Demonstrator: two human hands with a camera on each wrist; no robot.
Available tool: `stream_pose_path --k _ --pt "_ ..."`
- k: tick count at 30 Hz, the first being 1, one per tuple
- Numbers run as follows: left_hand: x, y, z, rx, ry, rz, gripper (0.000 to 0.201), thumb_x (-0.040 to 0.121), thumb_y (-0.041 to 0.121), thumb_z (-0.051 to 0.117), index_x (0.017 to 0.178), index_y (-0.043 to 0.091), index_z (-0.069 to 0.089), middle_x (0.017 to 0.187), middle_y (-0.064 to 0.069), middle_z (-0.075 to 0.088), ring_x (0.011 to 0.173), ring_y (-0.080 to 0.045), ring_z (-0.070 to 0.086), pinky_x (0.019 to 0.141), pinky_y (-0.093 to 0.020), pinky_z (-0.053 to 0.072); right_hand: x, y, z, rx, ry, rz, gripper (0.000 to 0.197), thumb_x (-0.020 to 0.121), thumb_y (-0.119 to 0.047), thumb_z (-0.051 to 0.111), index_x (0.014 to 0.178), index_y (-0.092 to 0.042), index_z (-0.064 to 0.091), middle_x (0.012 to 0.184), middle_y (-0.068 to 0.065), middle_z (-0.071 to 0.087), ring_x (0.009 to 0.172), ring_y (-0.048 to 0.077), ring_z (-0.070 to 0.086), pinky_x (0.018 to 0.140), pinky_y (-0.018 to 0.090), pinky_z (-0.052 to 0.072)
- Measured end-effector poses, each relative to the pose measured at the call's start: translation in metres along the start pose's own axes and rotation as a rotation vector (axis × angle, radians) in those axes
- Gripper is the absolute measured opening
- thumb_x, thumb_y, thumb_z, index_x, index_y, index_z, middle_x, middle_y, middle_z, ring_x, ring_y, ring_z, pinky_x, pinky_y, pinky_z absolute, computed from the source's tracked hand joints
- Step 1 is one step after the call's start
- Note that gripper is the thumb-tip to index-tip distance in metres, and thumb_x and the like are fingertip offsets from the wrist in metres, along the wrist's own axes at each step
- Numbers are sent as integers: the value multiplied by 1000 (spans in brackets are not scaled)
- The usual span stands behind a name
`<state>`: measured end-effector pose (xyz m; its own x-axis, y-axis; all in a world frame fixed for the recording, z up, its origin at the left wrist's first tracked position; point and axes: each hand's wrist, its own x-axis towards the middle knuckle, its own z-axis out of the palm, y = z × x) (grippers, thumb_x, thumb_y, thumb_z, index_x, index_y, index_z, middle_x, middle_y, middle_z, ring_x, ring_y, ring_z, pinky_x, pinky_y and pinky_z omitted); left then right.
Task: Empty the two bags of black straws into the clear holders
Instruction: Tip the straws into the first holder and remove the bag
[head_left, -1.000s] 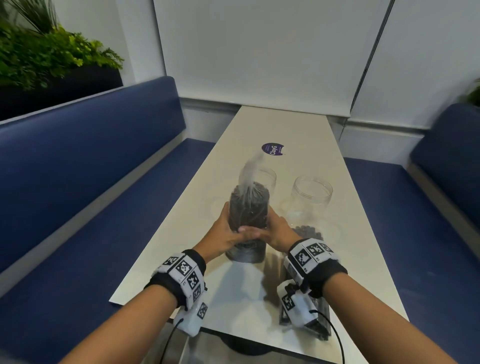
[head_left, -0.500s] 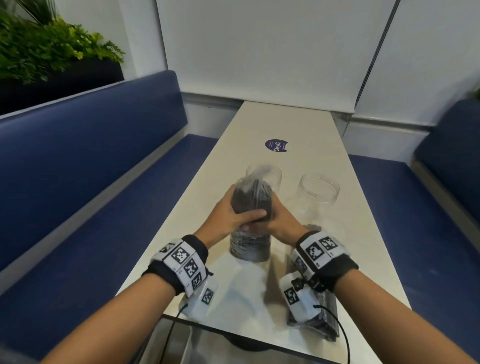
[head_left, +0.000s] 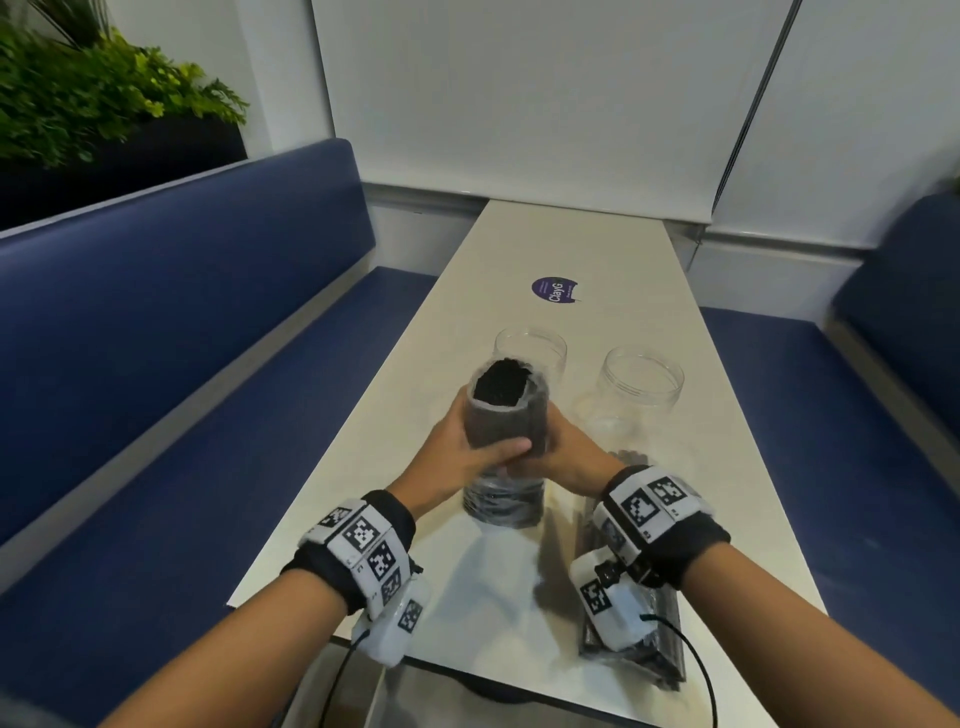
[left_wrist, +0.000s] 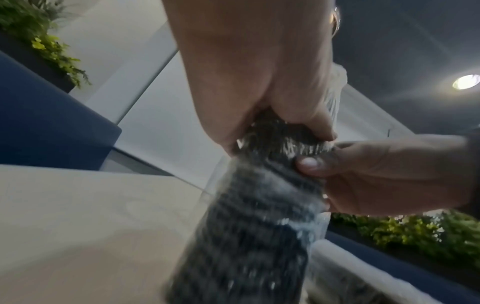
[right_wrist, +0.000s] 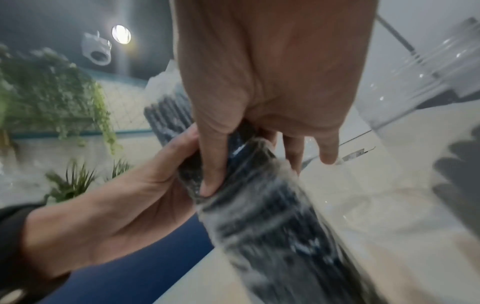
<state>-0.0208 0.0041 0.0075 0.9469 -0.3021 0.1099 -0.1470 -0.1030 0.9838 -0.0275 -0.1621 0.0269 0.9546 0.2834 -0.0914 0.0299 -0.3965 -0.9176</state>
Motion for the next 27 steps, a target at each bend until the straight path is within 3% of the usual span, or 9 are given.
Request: stream_pose_path --k 2,5,9,11,14,18,22,25,27 --pt "-2 -15 5 43 -2 -51 77 64 39 81 128 24 42 122 3 63 113 -9 61 96 -30 52 7 25 7 -49 -42 56 96 49 -32 82 130 -21 32 124 7 58 116 23 55 100 49 45" --pt "-6 -34 8 55 -59 -144 93 55 57 79 132 22 38 127 -2 61 117 -15 59 102 -44 48 15 45 9 -118 -102 137 98 49 -43 75 131 -20 28 125 7 55 117 24 53 101 49 45" --pt "3 -25 5 83 -127 -174 96 57 62 76 135 23 36 132 -1 57 121 -15 56 105 -45 45 2 2 10 -153 -76 196 86 75 -16 71 133 -6 9 125 13 49 116 26 51 103 41 43" --pt "9 -8 0 80 -84 -177 92 66 56 72 138 21 26 137 -5 52 121 -18 53 106 -46 44 -2 -12 5 -71 -13 124 86 79 -7 66 135 -9 -1 117 12 54 107 29 56 102 41 43" --pt "17 17 -7 -9 -33 -147 79 85 39 58 141 28 2 144 -14 42 118 -26 56 97 -46 50 -7 -38 -7 -37 184 -13 78 81 -13 65 132 -14 5 87 -7 48 75 19 60 87 40 52" --pt "25 54 -19 -96 -47 -10 47 97 25 42 131 42 15 148 -13 35 119 -21 54 65 -26 60 -6 -68 -31 -44 310 -72 58 84 -27 61 125 -18 21 82 2 56 70 21 62 79 43 54" --pt "37 82 -28 -6 -157 85 65 87 -18 28 132 27 40 147 4 29 134 -17 38 75 -20 58 6 -81 -59 39 342 21 31 85 -38 58 107 -22 44 108 22 64 91 36 65 81 55 54" --pt "51 93 -35 127 -294 114 76 84 -13 51 145 25 27 152 6 26 134 -13 38 92 -22 52 14 -91 -74 125 381 12 36 87 -38 54 110 -10 53 121 18 57 99 31 61 84 48 54" --pt "60 100 -35 181 -326 145 85 77 -3 69 145 23 25 149 2 35 131 -11 42 99 -26 49 16 -97 -83 211 303 -6 45 91 -38 48 113 1 54 114 20 61 98 31 63 85 42 55"
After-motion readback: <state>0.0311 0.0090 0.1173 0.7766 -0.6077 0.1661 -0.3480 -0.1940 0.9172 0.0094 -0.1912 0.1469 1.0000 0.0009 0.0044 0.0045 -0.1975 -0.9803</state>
